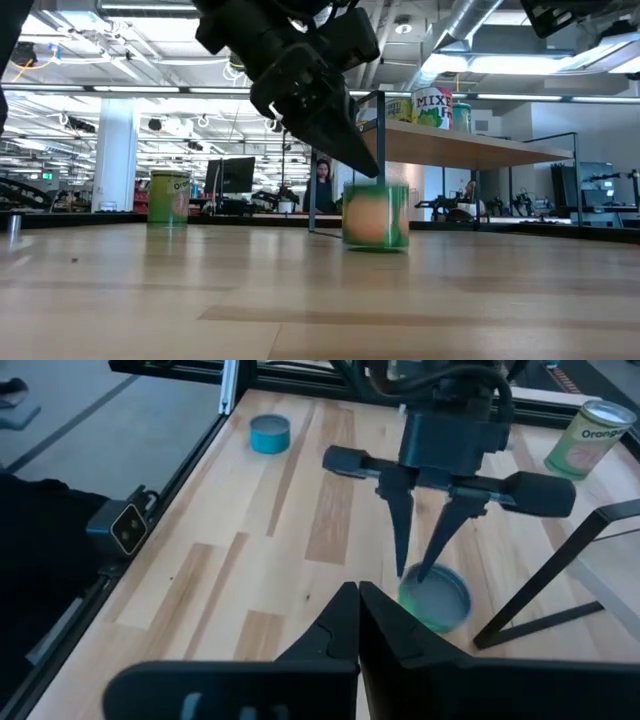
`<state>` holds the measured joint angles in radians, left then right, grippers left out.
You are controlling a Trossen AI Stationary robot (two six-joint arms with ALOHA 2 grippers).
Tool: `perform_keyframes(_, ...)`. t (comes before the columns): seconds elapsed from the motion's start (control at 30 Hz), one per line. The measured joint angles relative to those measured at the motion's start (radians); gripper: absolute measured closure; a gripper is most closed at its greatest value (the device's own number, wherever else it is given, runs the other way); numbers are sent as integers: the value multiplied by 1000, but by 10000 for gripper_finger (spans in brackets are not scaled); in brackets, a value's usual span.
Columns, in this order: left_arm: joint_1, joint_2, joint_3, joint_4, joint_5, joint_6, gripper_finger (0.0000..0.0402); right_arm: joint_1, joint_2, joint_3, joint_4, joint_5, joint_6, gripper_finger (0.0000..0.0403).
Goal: Pick and place cans onto a shelf
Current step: Put the canned peaches on the shelf
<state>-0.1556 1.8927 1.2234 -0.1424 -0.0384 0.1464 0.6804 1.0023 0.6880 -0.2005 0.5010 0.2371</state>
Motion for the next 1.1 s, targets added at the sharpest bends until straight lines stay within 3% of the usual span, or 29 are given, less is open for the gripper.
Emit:
perform_keyframes(0.3, -67, -81, 23, -92, -90, 49, 292, -11, 0, 0, -8, -6, 2, 386)
perform_keyframes(0.4, -89, -130, -41, -22, -90, 37, 298, -26, 18, 1, 2, -6, 1, 394)
perform_keyframes(0.53, -101, -209, -213, 188, -72, -15, 327, -46, 77, -19, 61, -24, -4, 398)
perform_keyframes(0.63, -100, -281, -369, 420, -59, -82, 353, -69, 133, -97, 263, -86, -32, 399)
perform_keyframes(0.93, -98, -371, -748, 1149, -38, -194, 398, -129, 370, -368, 1248, -253, -76, 399)
perform_keyframes(1.0, -92, -371, -803, 1264, -36, -193, 400, -146, 435, -377, 1355, -264, -49, 393)
perform_keyframes(1.1, -70, -371, -872, 1376, -36, -194, 400, -182, 513, -348, 1337, -265, 19, 368)
